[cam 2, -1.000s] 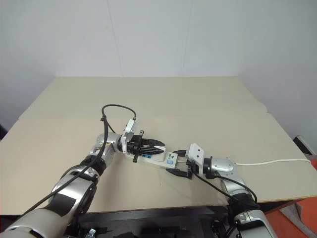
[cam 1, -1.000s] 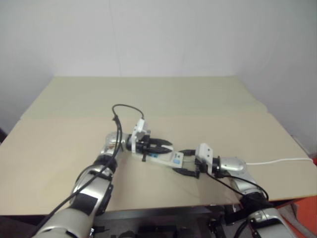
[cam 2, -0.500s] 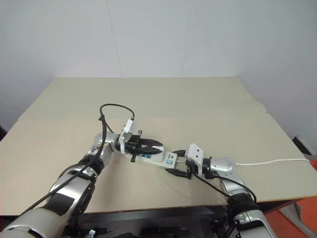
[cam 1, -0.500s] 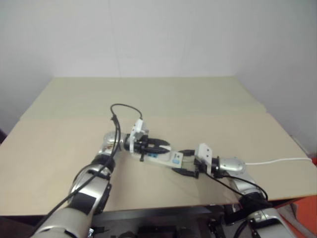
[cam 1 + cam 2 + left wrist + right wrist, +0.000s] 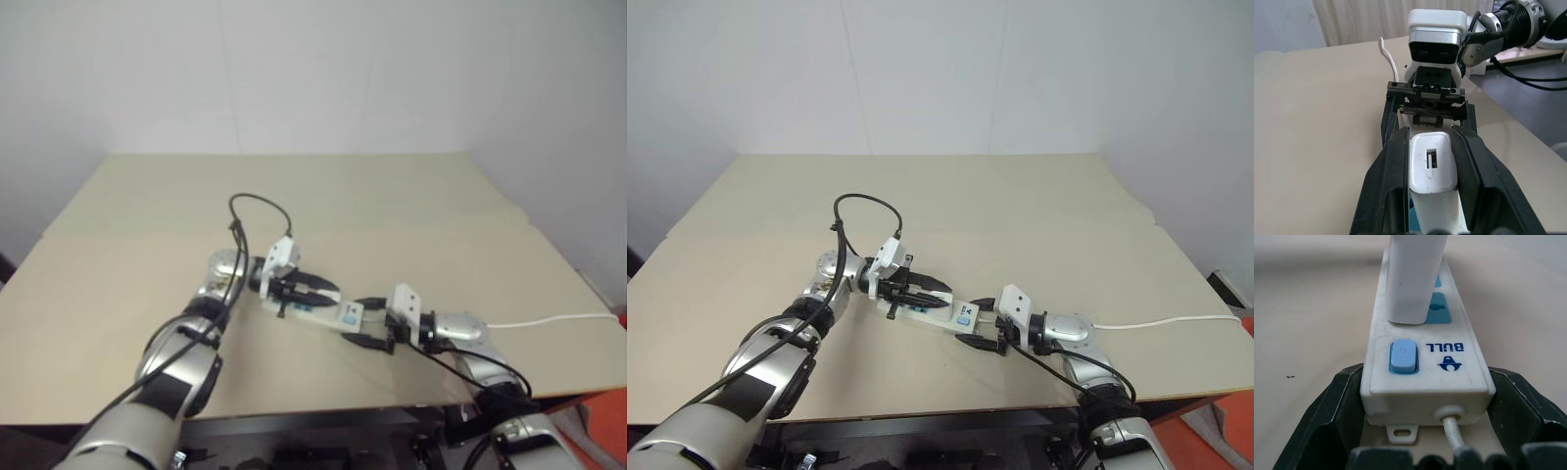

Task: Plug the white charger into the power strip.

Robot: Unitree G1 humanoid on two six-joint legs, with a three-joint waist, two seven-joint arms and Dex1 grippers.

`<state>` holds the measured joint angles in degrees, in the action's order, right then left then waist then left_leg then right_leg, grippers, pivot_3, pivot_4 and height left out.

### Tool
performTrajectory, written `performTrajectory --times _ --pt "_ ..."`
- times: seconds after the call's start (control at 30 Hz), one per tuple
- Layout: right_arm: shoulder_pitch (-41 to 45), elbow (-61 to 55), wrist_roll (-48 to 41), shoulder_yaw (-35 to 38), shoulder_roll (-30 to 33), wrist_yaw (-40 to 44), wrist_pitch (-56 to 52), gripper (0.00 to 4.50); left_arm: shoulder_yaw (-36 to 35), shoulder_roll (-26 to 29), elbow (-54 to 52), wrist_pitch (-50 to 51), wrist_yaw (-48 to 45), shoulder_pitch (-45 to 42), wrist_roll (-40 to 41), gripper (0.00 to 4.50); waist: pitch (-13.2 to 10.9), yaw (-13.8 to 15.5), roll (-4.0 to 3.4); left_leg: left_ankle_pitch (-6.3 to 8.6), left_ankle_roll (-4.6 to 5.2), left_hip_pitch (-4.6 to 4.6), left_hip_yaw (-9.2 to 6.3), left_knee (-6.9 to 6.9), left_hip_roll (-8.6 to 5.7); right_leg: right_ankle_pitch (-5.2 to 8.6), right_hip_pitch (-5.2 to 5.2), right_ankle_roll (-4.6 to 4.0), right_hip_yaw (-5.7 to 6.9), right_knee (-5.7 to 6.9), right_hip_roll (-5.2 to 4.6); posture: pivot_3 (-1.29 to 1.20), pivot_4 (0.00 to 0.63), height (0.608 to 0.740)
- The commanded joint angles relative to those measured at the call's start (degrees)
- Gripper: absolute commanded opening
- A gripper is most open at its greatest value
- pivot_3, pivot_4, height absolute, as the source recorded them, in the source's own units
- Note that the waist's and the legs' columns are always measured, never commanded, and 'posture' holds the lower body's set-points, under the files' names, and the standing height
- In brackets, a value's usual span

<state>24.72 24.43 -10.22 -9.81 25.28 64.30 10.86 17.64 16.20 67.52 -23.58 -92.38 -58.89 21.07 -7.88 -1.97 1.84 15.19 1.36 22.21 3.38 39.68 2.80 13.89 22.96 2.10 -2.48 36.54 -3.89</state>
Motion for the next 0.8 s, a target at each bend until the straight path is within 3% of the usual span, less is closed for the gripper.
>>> performTrajectory --times 0.03,0.4,0.57,0.8 --pt "-2.4 -1.9 0.9 -3.4 0.6 4.8 0.0 3.45 2.1 1.6 4.5 0.0 -0.1 0.7 -5.2 0.98 0.0 0.1 0.00 0.00 0.00 0.00 0.00 0.00 0.00 0.00 0.00 0.00 0.00 0.00 0.00 0.00 0.150 0.740" --pt "-2.8 -2.8 0.6 -3.4 0.7 4.6 -0.2 3.45 2.1 1.3 5.9 -2.3 -0.1 1.4 -8.8 0.98 0.2 0.5 -0.06 0.10 0.15 -0.29 -0.01 -0.09 0.01 0.00 -0.42 0.00 0.06 -0.33 0.01 0.00 0.150 0.740" --pt "-2.6 -2.4 0.8 -3.5 0.4 4.5 0.0 3.45 -1.1 1.1 5.9 -1.3 -0.1 1.4 -7.6 0.98 0.2 0.5 -0.06 0.12 0.18 -0.37 -0.01 -0.13 0.01 0.00 -0.50 0.00 0.06 -0.38 0.01 0.00 0.150 0.740" --pt "-2.3 -1.9 1.1 -3.4 -0.1 4.3 0.1 3.45 -5.3 0.3 5.8 -1.0 -0.1 1.2 -7.6 3.20 0.1 -0.1 -0.04 0.12 0.18 -0.05 -0.04 -0.20 0.03 0.00 -0.13 -0.01 0.05 -0.34 0.05 0.00 0.150 0.740"
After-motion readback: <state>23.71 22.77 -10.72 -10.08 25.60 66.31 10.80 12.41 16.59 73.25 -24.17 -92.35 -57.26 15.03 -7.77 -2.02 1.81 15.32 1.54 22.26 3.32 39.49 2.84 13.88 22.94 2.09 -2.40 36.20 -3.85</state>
